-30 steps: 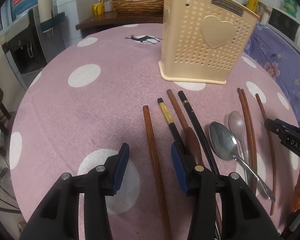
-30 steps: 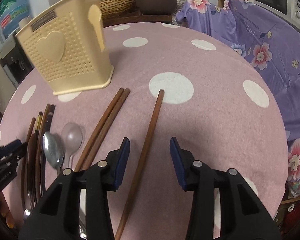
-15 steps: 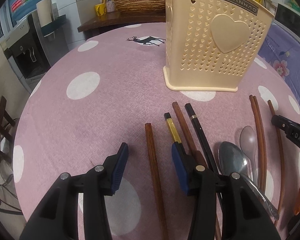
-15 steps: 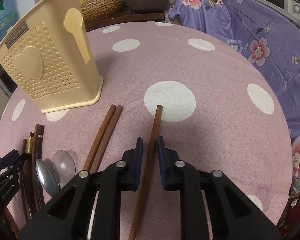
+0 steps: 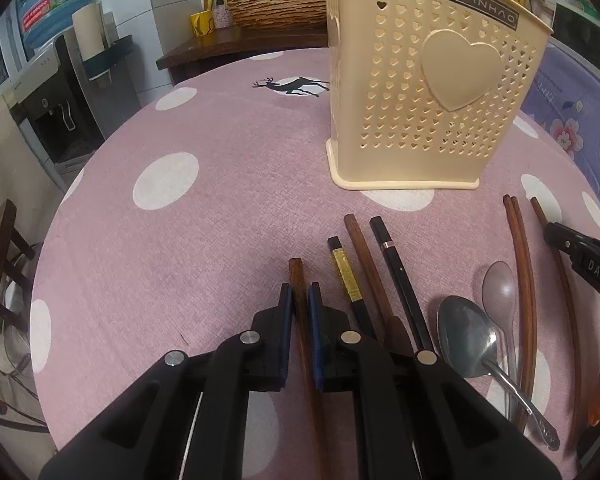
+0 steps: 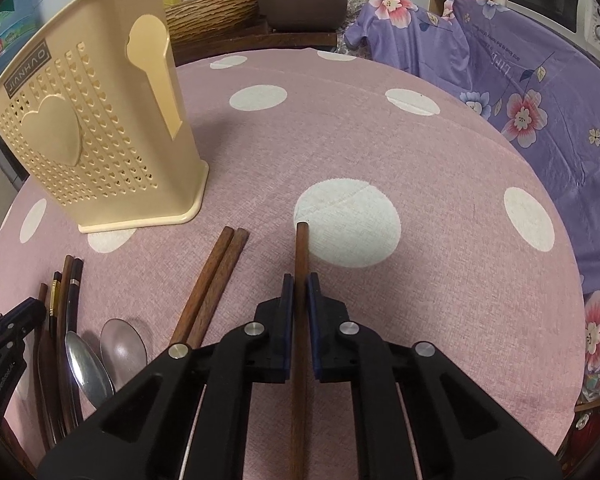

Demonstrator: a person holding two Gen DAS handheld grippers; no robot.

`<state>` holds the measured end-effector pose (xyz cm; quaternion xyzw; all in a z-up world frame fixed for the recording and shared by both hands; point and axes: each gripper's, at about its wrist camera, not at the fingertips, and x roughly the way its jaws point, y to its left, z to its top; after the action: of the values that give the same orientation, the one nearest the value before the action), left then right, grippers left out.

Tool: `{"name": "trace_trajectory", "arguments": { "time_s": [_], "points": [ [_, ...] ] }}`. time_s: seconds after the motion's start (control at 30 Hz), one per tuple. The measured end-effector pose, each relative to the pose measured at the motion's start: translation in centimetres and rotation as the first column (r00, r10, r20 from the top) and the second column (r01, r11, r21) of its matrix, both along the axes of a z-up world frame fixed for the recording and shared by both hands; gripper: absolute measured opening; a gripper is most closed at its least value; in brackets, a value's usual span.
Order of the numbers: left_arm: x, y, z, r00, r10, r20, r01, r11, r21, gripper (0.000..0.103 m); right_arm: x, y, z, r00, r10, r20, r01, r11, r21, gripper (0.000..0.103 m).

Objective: Organize utensils
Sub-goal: 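Lift both chopsticks into the beige holder and open both tools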

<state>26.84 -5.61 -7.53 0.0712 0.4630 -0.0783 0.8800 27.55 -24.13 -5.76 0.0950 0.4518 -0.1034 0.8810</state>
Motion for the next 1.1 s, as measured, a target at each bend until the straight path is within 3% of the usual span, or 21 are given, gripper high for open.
{"name": "trace_trajectory", "arguments": {
  "time_s": [0.3, 0.47, 0.67, 0.8, 0.9, 1.1],
  "points": [
    [0.3, 0.1, 0.1, 1.000, -0.002, -0.005, 0.002, 1.000, -0.002, 0.009, -0.3, 0.0, 0.0, 1.000, 0.011, 0.019, -0.011, 1.000, 0.007, 0.007],
    [0.5, 0.5, 0.7, 1.000, -0.005, -0.003, 0.005, 0.999, -0.052, 0.008, -1.0, -0.5, 1.1, 0.997, 0.016, 0.082, -0.020, 0.998, 0.053, 0.007],
    [-0.6, 2.0, 6.0, 0.992, 0.004, 0.127, 0.014, 0.991, -0.137, 0.008, -3.0, -1.6, 5.7, 0.974, 0.021, 0.227, -0.039, 0.996, 0.076, 0.007],
    [-1.7, 3.2, 10.8, 0.974, 0.020, 0.227, 0.029, 0.977, -0.212, 0.008, -4.7, -1.8, 9.6, 0.942, 0.045, 0.332, -0.066, 0.996, 0.054, 0.007],
    [-2.3, 3.9, 13.5, 0.958, 0.030, 0.286, 0.037, 0.973, -0.227, 0.008, -5.8, -2.4, 12.2, 0.918, 0.053, 0.393, -0.078, 0.996, 0.047, 0.007],
    [-2.4, 5.0, 15.6, 0.945, 0.051, 0.324, 0.033, 0.968, -0.249, 0.008, -7.5, -3.0, 15.2, 0.888, 0.063, 0.456, -0.088, 0.996, 0.033, 0.007]
  ]
}}
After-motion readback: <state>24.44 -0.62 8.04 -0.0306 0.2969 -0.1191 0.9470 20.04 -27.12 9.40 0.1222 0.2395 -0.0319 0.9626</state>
